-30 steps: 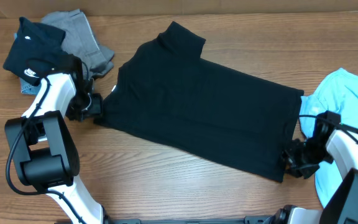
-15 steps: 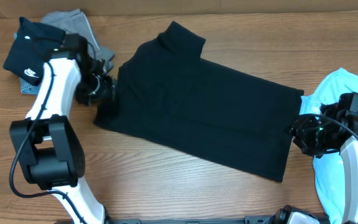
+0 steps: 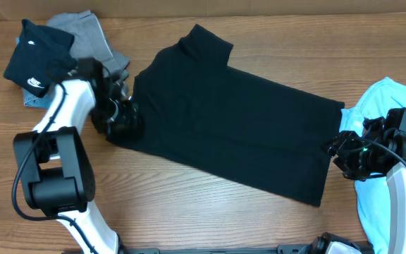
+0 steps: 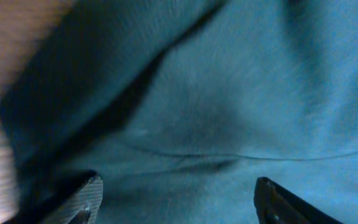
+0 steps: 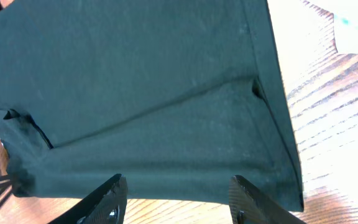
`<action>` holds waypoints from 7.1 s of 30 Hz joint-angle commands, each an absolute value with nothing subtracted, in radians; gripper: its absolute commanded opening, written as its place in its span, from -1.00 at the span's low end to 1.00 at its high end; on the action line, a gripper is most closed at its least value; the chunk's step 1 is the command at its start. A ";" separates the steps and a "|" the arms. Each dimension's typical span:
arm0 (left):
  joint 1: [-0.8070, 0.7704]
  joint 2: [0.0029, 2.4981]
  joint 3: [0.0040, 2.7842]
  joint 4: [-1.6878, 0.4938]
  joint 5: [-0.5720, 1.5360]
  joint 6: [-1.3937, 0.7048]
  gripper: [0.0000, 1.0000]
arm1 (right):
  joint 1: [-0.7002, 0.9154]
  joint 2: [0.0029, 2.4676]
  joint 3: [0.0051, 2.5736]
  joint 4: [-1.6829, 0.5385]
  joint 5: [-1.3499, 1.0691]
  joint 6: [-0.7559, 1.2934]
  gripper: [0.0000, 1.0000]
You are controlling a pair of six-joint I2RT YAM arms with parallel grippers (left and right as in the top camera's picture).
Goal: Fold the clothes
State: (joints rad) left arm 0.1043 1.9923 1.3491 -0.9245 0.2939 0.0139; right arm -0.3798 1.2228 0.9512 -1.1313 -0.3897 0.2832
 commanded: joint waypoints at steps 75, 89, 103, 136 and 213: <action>-0.070 1.868 1.777 -0.958 0.234 0.052 0.64 | -0.339 1.665 1.127 -0.500 -0.447 0.429 0.33; -0.105 2.168 1.947 -0.780 0.170 0.046 0.73 | -0.211 1.907 1.163 -0.355 -0.271 0.358 0.31; -0.107 2.227 1.946 -0.670 0.168 0.045 0.65 | -0.159 1.971 1.163 -0.350 -0.168 0.359 -0.76; -0.105 2.448 1.949 -0.457 0.211 -0.034 -0.92 | -0.199 1.885 1.163 -0.513 -0.226 0.358 -0.91; -0.122 2.162 1.949 -0.547 0.216 0.027 -0.92 | -0.220 1.775 1.163 -0.572 -0.173 0.389 -0.84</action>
